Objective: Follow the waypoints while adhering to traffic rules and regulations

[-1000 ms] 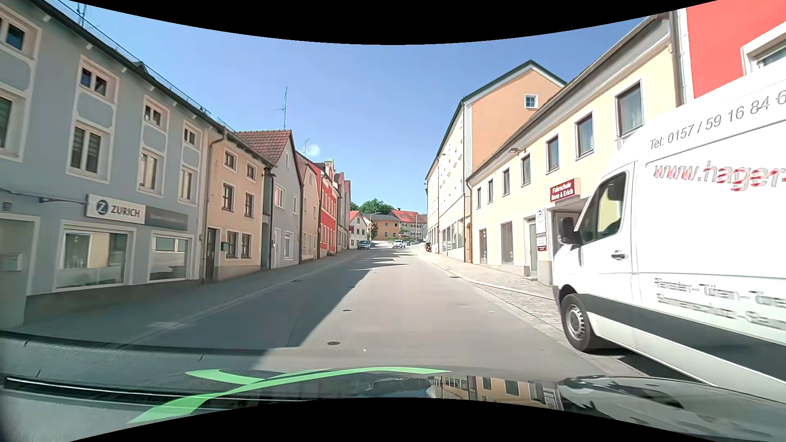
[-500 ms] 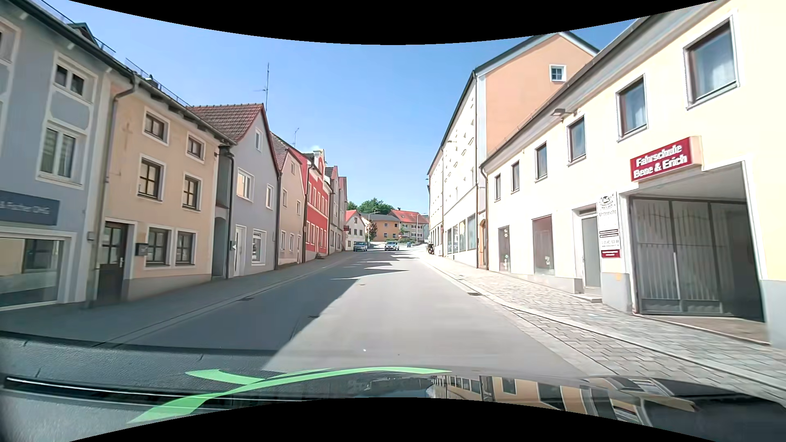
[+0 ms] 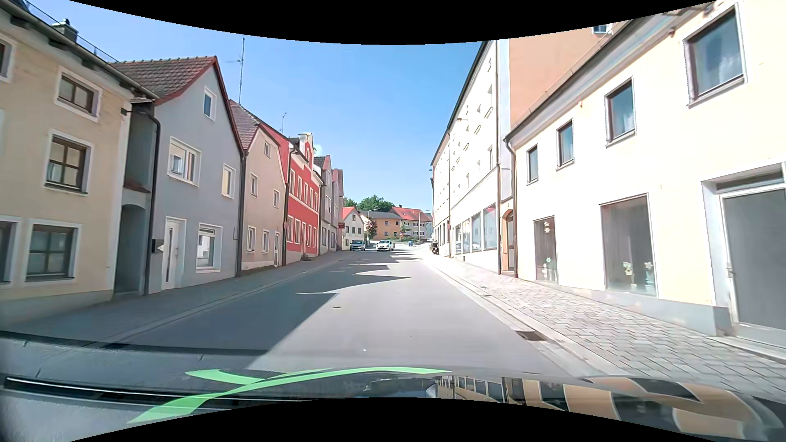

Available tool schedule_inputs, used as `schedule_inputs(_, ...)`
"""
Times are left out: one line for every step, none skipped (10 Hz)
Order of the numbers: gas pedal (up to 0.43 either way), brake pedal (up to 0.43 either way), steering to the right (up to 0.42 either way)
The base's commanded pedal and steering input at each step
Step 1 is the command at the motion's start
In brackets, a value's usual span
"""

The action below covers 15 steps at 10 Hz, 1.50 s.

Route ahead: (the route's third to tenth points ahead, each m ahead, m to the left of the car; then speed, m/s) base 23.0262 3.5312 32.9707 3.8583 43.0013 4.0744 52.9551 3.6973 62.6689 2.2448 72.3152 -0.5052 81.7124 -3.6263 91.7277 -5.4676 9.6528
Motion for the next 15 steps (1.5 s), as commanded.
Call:
schedule_inputs(0.248,0.0,-0.012)
schedule_inputs(0.24,0.0,-0.013)
schedule_inputs(0.209,0.0,-0.013)
schedule_inputs(0.209,0.0,-0.013)
schedule_inputs(0.209,0.0,-0.013)
schedule_inputs(0.209,0.0,-0.013)
schedule_inputs(0.209,0.0,-0.013)
schedule_inputs(0.209,0.0,-0.013)
schedule_inputs(0.209,0.0,-0.013)
schedule_inputs(0.209,0.0,-0.013)
schedule_inputs(0.22,0.0,-0.013)
schedule_inputs(0.22,0.0,-0.013)
schedule_inputs(0.22,0.0,-0.013)
schedule_inputs(0.22,0.0,-0.013)
schedule_inputs(0.22,0.0,-0.013)
